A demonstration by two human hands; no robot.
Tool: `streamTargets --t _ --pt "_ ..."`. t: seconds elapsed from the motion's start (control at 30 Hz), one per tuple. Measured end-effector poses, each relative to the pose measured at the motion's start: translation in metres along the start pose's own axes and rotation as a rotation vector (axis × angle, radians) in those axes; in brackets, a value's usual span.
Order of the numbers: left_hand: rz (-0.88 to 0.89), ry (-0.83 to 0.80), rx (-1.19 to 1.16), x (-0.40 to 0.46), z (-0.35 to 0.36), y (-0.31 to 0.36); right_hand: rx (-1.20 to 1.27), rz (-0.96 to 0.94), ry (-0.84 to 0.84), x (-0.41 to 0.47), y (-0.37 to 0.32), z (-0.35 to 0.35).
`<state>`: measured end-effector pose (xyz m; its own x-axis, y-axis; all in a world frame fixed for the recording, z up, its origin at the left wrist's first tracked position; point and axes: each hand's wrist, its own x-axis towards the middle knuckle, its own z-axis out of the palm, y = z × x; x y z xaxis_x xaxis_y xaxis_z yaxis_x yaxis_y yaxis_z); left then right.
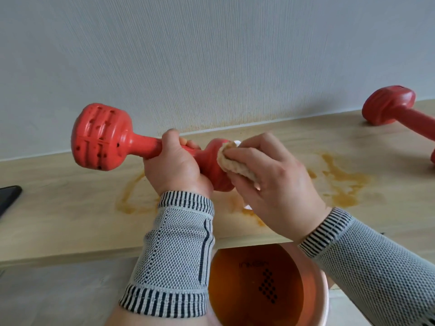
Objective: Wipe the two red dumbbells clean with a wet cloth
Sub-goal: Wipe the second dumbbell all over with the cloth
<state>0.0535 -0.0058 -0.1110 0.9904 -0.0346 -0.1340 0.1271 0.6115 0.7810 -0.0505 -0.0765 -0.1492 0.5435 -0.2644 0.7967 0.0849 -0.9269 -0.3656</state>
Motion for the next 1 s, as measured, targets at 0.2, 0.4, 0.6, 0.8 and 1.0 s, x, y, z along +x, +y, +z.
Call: streamTargets --t 0.2,0.4,0.6,0.8,1.0 --pt "-0.054 -0.088 -0.036 -0.009 0.003 0.001 0.148 0.265 0.096 0.022 0.005 -0.008" --pt "-0.142 -0.065 -0.063 -0.004 0.002 0.008 0.087 -0.02 -0.017 0.012 -0.007 -0.009" --pt "-0.228 -0.082 -0.171 -0.003 0.003 0.013 0.46 0.659 0.123 0.034 0.017 -0.041" --pt "-0.236 -0.038 -0.195 0.0 0.0 0.011 1.155 0.956 0.107 0.039 0.016 -0.051" --pt "-0.167 0.026 -0.075 0.002 0.001 0.006 1.257 0.813 -0.052 0.038 0.003 -0.044"
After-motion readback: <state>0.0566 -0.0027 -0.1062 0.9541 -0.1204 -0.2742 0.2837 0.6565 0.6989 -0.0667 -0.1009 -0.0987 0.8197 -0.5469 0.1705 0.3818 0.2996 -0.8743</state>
